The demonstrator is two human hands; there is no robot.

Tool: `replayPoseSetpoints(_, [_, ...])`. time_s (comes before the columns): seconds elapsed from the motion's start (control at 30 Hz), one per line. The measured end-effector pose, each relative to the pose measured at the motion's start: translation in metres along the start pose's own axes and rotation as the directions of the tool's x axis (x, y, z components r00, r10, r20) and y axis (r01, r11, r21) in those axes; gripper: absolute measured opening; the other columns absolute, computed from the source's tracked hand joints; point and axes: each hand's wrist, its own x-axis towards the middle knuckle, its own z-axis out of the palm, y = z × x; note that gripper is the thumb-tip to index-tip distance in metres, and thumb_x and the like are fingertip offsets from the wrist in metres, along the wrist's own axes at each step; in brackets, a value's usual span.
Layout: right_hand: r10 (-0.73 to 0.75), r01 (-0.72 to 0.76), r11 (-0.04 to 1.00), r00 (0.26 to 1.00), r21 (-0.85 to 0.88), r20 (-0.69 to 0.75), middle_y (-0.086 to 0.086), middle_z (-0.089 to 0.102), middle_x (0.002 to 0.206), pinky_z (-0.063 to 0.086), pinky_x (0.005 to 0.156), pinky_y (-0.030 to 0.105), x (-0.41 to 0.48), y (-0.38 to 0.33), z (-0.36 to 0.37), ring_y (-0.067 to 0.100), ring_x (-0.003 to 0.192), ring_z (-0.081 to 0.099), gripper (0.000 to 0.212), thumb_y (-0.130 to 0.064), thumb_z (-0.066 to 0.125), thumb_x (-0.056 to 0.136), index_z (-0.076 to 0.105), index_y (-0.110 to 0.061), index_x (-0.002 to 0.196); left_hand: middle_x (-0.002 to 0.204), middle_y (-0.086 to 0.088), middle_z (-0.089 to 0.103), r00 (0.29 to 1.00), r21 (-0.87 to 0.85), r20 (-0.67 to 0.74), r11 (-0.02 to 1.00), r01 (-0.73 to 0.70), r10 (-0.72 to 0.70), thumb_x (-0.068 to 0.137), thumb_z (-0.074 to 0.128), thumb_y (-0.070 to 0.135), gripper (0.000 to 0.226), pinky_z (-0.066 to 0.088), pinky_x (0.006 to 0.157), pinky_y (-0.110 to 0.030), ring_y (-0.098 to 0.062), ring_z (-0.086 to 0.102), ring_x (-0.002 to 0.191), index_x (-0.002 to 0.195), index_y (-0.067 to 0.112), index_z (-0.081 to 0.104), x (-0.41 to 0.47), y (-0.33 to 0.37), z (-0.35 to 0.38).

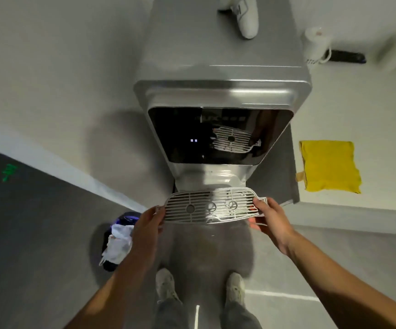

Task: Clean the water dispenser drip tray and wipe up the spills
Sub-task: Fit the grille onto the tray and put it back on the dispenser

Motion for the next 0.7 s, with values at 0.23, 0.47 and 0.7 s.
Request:
replayPoseSetpoints(0.23, [0.054, -0.046, 0.996, 0.993, 0.076, -0.107, 0.016, 0.078, 0.107, 0.058, 0.092, 0.048, 0.08, 0.015, 0.025, 0.029, 0.088, 0.068, 0.025, -0.035, 0.059, 0.102, 0.067, -0.015, 0.115, 0.084, -0.001, 0.079, 0.991, -0.025, 0.131, 0.999, 0.037, -0.033, 0.097, 0.067, 0.023, 0.024, 0.052, 0.094, -0.041, -0.022, 0.069, 0.092, 0.079, 0.025, 0.083, 0.098, -0.008, 0.022])
replayPoseSetpoints(0.47, [0.06, -0.047, 0.997, 0.977, 0.067, -0.204, 0.021, 0.074, 0.115, 0.058, 0.087, 0.049, 0.156, 0.039, 0.039, 0.036, 0.092, 0.068, 0.027, -0.031, 0.055, 0.105, 0.064, -0.01, 0.12, 0.107, -0.019, 0.076, 0.997, -0.038, 0.023, 0.996, 0.076, -0.075, 0.096, 0.071, 0.011, 0.017, 0.057, 0.099, -0.041, -0.027, 0.072, 0.101, 0.109, 0.001, 0.075, 0.168, -0.034, 0.054])
replayPoseSetpoints(0.7, [0.017, -0.019, 1.0, 0.965, -0.004, -0.262, 0.022, 0.071, 0.117, 0.059, 0.08, 0.043, 0.194, 0.055, 0.04, 0.035, 0.094, 0.068, 0.024, -0.032, 0.048, 0.108, 0.058, -0.012, 0.119, 0.092, -0.008, 0.079, 0.999, 0.095, -0.004, 0.995, 0.035, -0.035, 0.096, 0.071, 0.017, 0.018, 0.059, 0.096, -0.043, -0.028, 0.075, 0.098, 0.081, 0.025, 0.077, 0.198, -0.054, 0.07])
